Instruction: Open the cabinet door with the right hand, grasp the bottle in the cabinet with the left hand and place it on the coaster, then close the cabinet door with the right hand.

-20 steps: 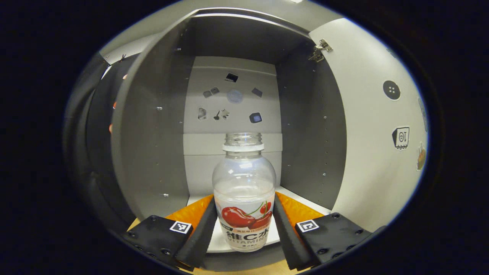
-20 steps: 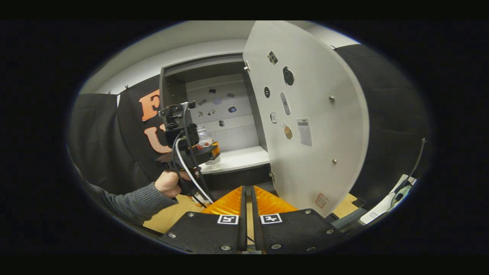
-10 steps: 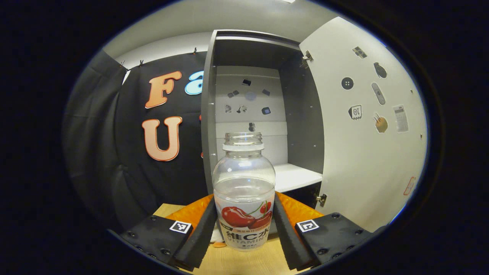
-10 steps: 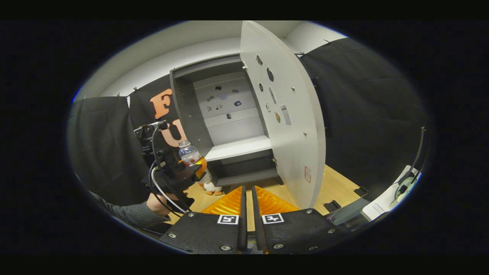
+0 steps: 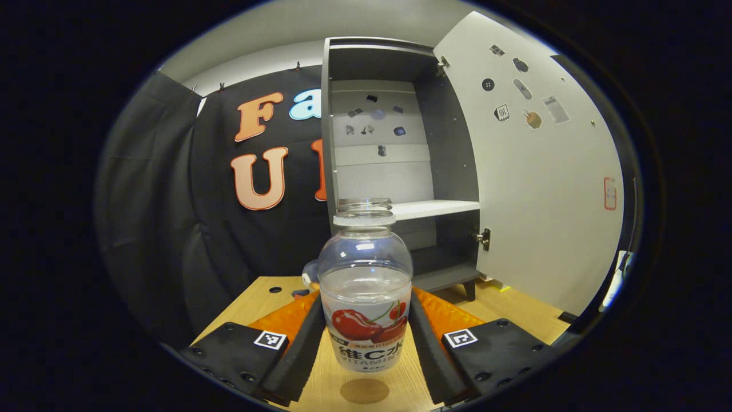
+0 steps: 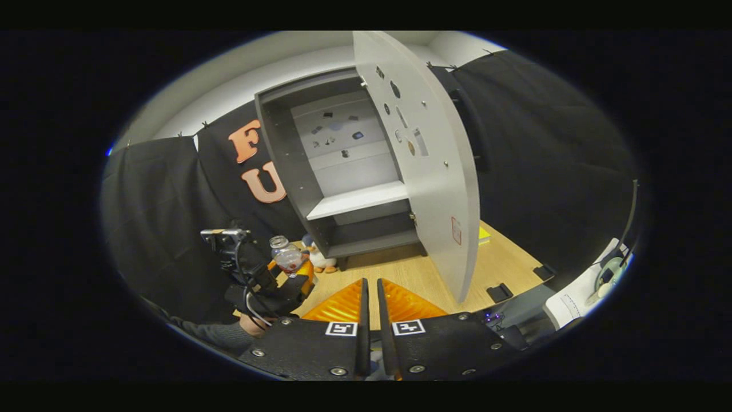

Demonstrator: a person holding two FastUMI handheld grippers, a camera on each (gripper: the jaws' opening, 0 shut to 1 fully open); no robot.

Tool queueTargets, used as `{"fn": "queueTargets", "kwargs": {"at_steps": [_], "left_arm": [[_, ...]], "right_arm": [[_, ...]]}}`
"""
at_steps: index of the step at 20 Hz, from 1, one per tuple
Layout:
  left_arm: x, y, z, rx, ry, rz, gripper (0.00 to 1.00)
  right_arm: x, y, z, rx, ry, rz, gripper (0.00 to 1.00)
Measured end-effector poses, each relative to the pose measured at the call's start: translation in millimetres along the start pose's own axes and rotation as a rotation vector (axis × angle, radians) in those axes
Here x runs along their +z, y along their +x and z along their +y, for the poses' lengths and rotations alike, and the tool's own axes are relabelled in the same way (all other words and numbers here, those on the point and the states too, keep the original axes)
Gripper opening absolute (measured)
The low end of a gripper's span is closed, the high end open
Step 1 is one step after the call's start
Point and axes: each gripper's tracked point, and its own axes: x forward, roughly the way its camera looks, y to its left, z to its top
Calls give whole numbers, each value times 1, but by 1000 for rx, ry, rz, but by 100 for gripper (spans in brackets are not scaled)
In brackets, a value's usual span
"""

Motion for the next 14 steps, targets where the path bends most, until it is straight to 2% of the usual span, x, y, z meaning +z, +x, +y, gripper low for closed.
{"fn": "queueTargets", "kwargs": {"at_steps": [3, 9, 14], "left_arm": [[-37, 1, 3, 19, 8, 20, 85], [-108, 7, 7, 26, -67, 120, 85], [-139, 7, 8, 39, -77, 170, 85]], "right_arm": [[-12, 3, -4, -10, -15, 48, 8], [-47, 18, -13, -40, -35, 174, 8], [-57, 30, -10, -25, -36, 223, 8]]}}
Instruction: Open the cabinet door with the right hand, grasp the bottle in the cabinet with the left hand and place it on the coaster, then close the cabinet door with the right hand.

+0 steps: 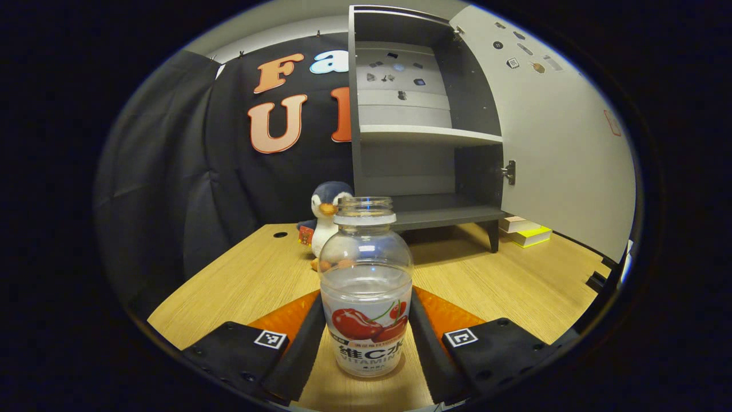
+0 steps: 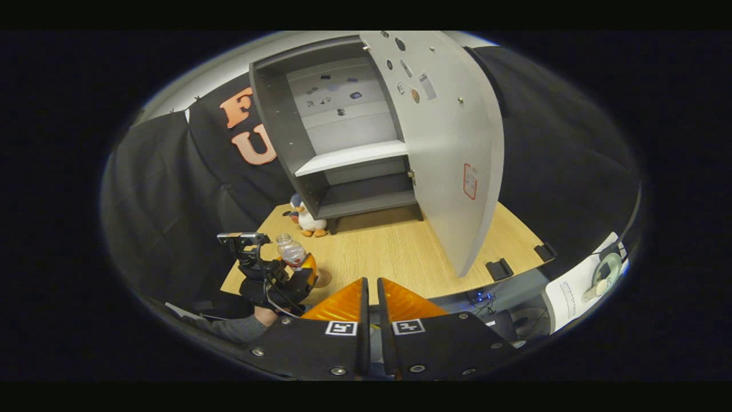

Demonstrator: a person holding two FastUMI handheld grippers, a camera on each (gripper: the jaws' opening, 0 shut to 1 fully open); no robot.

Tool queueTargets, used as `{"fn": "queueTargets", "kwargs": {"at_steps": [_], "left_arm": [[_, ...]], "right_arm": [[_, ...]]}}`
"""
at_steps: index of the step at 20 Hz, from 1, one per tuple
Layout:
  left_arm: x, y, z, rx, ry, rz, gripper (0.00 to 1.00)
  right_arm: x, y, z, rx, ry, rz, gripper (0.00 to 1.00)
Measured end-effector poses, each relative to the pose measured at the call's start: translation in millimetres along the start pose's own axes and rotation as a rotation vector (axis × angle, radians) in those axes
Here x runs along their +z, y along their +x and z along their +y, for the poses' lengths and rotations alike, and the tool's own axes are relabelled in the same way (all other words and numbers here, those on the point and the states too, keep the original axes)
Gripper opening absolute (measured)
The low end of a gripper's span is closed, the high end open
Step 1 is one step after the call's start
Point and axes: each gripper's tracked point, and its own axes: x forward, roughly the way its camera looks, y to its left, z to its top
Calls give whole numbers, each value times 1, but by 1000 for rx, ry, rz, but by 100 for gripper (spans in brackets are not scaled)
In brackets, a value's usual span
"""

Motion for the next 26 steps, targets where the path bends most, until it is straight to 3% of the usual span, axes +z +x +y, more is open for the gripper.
{"fn": "queueTargets", "kwargs": {"at_steps": [18, 22, 26], "left_arm": [[-15, 9, -4, 20, 17, -40, 85], [-3, 6, 2, 52, 39, -58, 87], [0, 9, 3, 51, 14, -47, 96]], "right_arm": [[-17, 6, -13, 1, 37, 57, 8], [-23, 7, -12, 11, 45, 67, 8], [-23, 11, -7, 27, 41, 68, 8]]}}
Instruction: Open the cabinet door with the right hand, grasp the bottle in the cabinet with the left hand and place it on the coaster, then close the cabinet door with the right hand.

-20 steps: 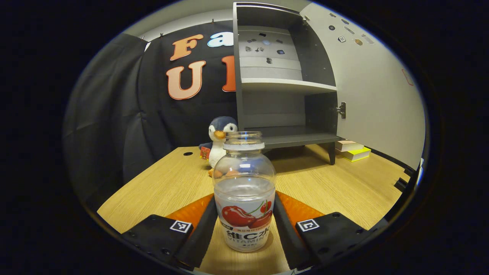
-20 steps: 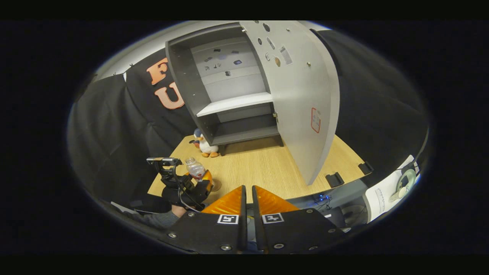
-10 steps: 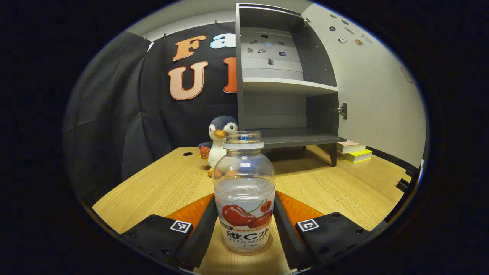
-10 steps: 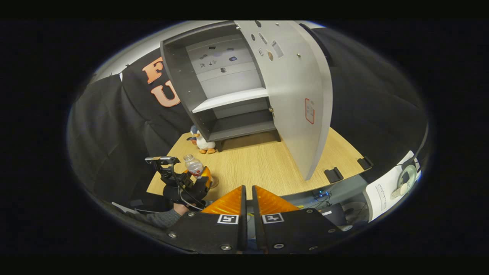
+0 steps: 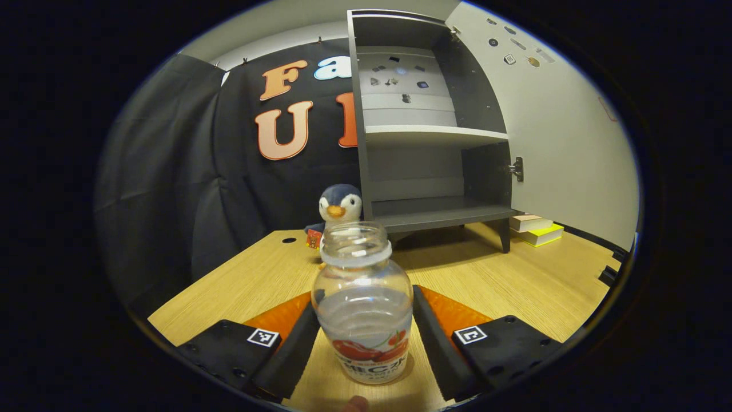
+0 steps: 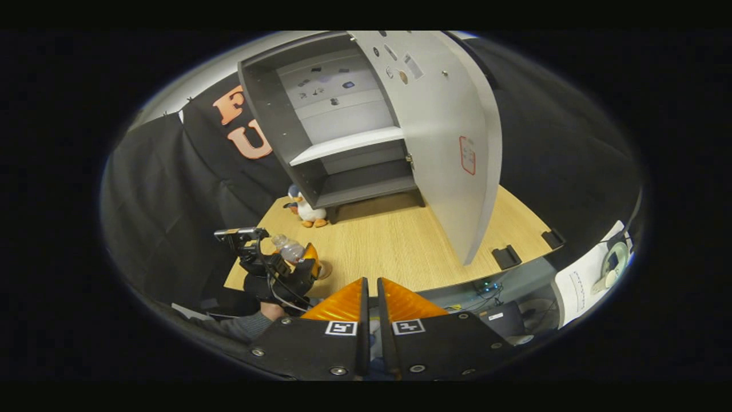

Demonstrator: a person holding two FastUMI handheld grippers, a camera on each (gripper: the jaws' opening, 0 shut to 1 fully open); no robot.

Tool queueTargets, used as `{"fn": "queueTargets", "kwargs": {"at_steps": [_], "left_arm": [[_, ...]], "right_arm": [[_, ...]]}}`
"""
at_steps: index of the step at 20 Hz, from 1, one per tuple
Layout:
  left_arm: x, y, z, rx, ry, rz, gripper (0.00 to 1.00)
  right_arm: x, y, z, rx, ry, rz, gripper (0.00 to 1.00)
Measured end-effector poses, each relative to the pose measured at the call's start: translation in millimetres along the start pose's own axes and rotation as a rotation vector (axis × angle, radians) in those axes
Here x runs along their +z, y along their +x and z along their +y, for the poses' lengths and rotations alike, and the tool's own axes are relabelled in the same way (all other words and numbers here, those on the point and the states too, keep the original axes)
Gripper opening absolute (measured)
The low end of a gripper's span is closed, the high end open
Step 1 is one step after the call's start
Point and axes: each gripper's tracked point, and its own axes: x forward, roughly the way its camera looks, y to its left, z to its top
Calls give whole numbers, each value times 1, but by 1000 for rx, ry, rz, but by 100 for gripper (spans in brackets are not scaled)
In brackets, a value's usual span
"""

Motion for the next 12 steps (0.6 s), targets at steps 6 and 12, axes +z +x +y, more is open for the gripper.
{"fn": "queueTargets", "kwargs": {"at_steps": [6, 12], "left_arm": [[10, -5, 0, -12, -2, -18, 96], [11, -7, -2, -11, -1, -17, 96]], "right_arm": [[2, -3, 1, 12, 3, -9, 8], [1, -6, 0, 18, 5, -12, 8]]}}
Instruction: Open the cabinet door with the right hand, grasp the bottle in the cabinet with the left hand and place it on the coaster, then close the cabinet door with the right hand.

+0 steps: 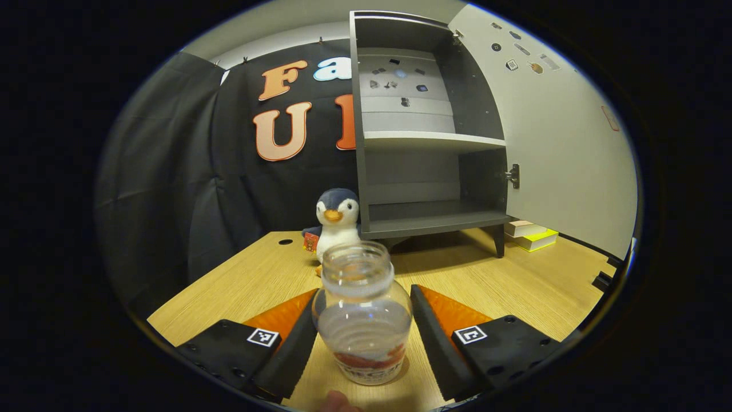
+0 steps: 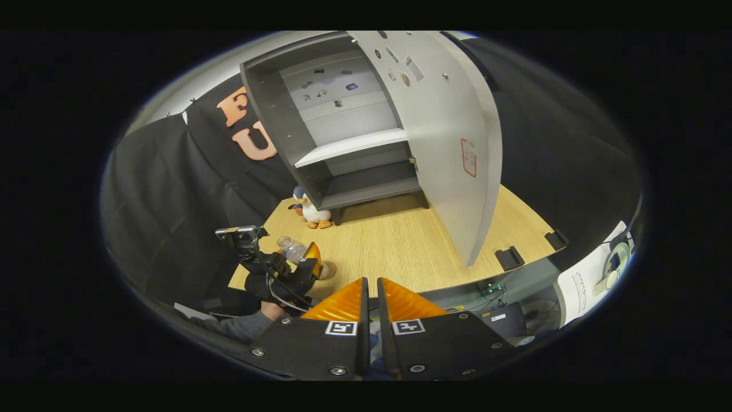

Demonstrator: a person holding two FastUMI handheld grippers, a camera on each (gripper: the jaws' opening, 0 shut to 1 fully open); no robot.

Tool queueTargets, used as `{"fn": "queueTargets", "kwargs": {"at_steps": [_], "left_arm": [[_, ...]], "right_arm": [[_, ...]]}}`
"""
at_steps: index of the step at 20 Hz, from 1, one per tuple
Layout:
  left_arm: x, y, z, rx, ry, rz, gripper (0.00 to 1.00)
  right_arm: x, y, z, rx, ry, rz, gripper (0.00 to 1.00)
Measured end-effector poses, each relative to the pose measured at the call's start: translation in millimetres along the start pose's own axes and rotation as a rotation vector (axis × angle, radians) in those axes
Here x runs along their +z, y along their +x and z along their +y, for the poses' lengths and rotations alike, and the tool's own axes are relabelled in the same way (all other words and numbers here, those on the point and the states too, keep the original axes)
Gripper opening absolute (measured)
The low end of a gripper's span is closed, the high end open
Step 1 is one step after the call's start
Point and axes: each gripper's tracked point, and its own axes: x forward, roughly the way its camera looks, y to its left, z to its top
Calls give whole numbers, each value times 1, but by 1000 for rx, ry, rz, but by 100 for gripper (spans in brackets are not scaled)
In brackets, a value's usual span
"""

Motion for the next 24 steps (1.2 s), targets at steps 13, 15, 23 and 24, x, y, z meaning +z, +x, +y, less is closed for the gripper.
{"fn": "queueTargets", "kwargs": {"at_steps": [13, 15, 23, 24], "left_arm": [[67, -11, 7, 17, 31, -86, 95], [96, -21, 8, 15, 25, -124, 96], [211, -79, -9, -63, -35, -202, 95], [224, -87, -11, -71, -25, -217, 94]], "right_arm": [[14, -13, 1, 19, 25, -69, 8], [24, -21, 1, 24, 26, -101, 8], [127, -77, -18, 34, -29, -380, 19], [142, -86, -27, 26, -32, -418, 19]]}}
